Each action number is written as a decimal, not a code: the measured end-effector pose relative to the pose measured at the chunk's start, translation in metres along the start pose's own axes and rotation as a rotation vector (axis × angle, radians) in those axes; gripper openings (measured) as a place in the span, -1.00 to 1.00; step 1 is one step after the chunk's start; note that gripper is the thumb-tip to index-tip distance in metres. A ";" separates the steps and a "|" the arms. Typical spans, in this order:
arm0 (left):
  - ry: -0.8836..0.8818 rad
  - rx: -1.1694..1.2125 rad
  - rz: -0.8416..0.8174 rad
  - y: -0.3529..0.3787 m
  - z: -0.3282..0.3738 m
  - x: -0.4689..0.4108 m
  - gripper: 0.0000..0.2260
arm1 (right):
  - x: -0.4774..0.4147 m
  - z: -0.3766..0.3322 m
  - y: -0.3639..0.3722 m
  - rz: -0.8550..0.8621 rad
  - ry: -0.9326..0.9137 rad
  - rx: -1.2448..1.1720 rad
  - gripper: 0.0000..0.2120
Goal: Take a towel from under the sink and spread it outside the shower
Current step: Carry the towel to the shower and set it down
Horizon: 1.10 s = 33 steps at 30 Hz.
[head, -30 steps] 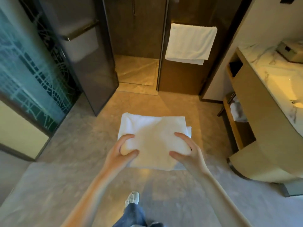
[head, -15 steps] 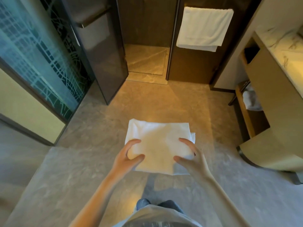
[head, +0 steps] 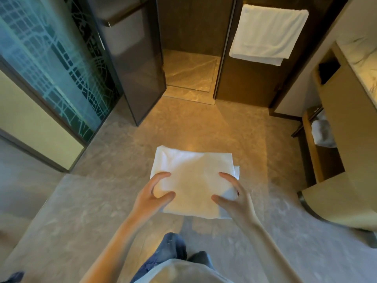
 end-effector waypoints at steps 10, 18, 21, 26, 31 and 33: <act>0.058 0.013 0.057 -0.022 0.042 -0.066 -0.54 | -0.090 -0.011 0.008 -0.025 -0.042 -0.019 -0.41; 0.082 0.021 0.022 -0.073 0.087 -0.188 -0.56 | -0.211 -0.017 0.051 0.025 -0.064 -0.020 -0.41; 0.066 0.024 0.009 -0.097 0.108 -0.236 -0.58 | -0.259 -0.027 0.067 0.054 -0.059 -0.040 -0.42; 0.117 0.013 -0.032 -0.123 0.151 -0.306 -0.58 | -0.330 -0.044 0.079 0.100 -0.084 -0.022 -0.43; 0.122 0.019 -0.103 -0.120 0.180 -0.370 -0.56 | -0.392 -0.046 0.073 0.114 -0.089 0.003 -0.43; 0.128 0.015 -0.099 -0.113 0.191 -0.395 -0.56 | -0.418 -0.040 0.067 0.108 -0.085 0.015 -0.43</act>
Point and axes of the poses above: each hand's wrist, its own x-axis away from the middle knuckle, its own y-axis out of the palm, z = x × y, the point moved 9 cm from there along -x, towards the middle knuckle, and after that the axes turned 14 degrees about -y, right-handed, at the moved point
